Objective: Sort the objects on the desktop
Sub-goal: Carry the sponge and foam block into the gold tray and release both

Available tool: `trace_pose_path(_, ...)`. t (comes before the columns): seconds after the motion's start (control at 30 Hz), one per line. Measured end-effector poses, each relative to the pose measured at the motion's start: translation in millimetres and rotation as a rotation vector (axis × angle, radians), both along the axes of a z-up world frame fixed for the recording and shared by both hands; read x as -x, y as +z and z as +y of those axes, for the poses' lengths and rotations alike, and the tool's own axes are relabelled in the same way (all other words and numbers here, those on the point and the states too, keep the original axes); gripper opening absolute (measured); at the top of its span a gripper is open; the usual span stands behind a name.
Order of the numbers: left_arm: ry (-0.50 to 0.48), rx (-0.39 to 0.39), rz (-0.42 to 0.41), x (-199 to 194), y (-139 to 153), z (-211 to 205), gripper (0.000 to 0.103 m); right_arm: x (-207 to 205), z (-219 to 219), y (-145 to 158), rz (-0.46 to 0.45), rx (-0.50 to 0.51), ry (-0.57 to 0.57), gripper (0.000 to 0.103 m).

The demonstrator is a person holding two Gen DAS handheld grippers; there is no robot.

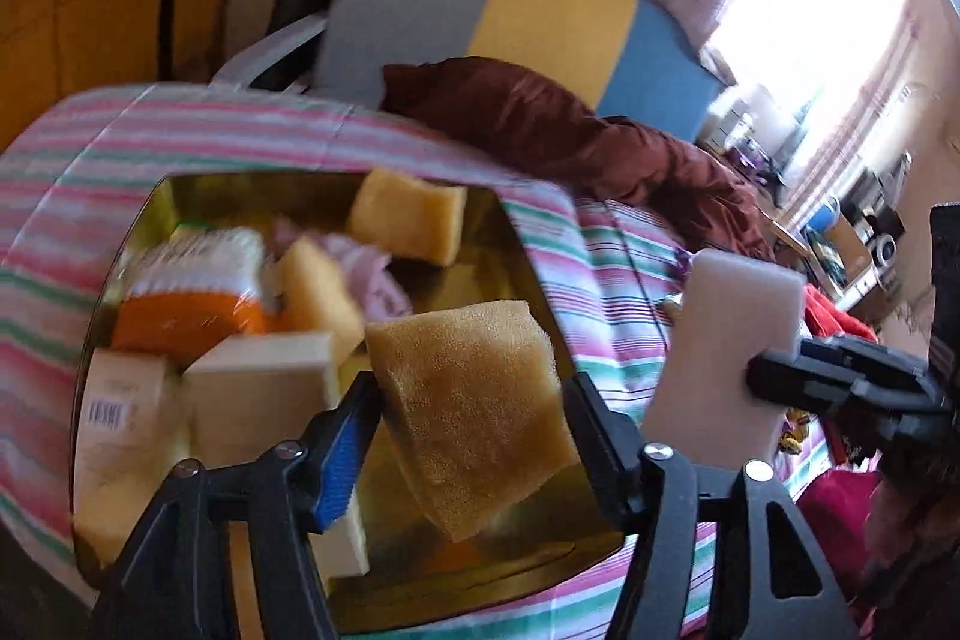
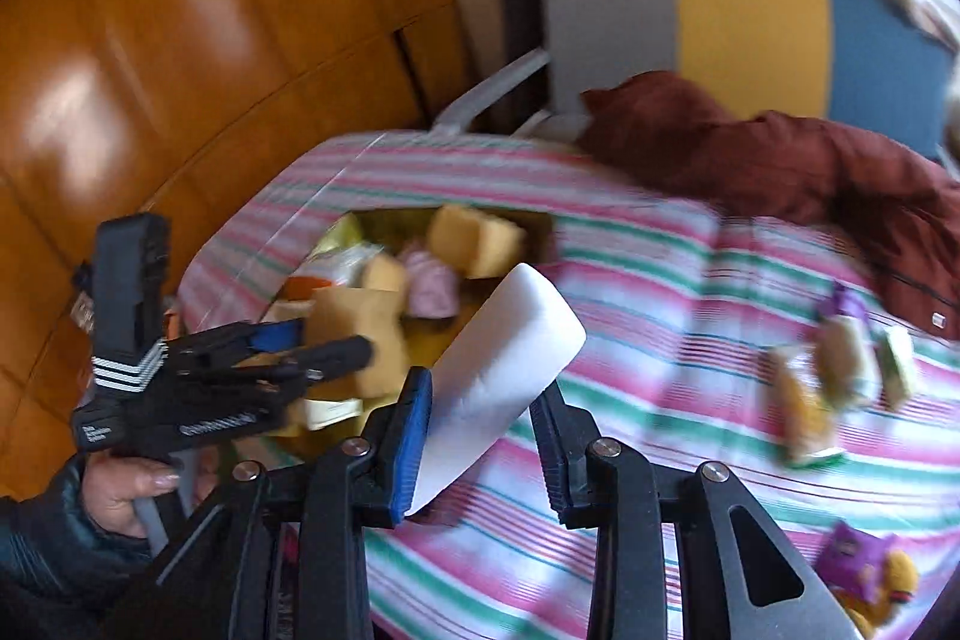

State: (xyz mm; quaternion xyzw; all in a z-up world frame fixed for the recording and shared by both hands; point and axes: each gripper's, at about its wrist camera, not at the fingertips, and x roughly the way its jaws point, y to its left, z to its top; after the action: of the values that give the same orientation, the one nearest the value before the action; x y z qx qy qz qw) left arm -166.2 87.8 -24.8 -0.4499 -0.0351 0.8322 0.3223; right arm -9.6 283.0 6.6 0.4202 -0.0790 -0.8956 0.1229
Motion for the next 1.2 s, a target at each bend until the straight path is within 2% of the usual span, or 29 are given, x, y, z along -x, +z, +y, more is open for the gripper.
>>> trace_pose_path(0.07,0.021,-0.011,-0.013,0,-2,-8,0.071,9,-26,-10,-0.037,-0.047,0.038,0.039)
trace_pose_path(0.13,0.037,-0.029,-0.022,0,-2,-18,0.074,14,-40,-19,-0.063,-0.075,0.039,0.07)
trace_pose_path(0.17,0.041,-0.038,-0.02,0,-2,-22,0.074,17,-43,-21,-0.064,-0.082,0.038,0.073)
trace_pose_path(0.37,0.069,-0.065,0.013,-9,6,-43,0.074,16,-52,-37,-0.091,-0.108,0.025,0.074)
trace_pose_path(0.47,0.073,-0.058,0.049,-13,11,-47,0.074,9,-48,-40,-0.102,-0.116,0.005,0.078)
trace_pose_path(0.7,0.064,-0.013,0.108,-25,17,-42,0.074,-5,-28,-40,-0.111,-0.122,-0.063,0.084)
trace_pose_path(1.1,0.085,0.112,0.241,-50,25,-33,0.074,-34,-1,-46,-0.105,-0.187,-0.14,0.084)
trace_pose_path(1.2,0.086,0.135,0.251,-53,25,-30,0.074,-38,6,-47,-0.106,-0.2,-0.148,0.084)
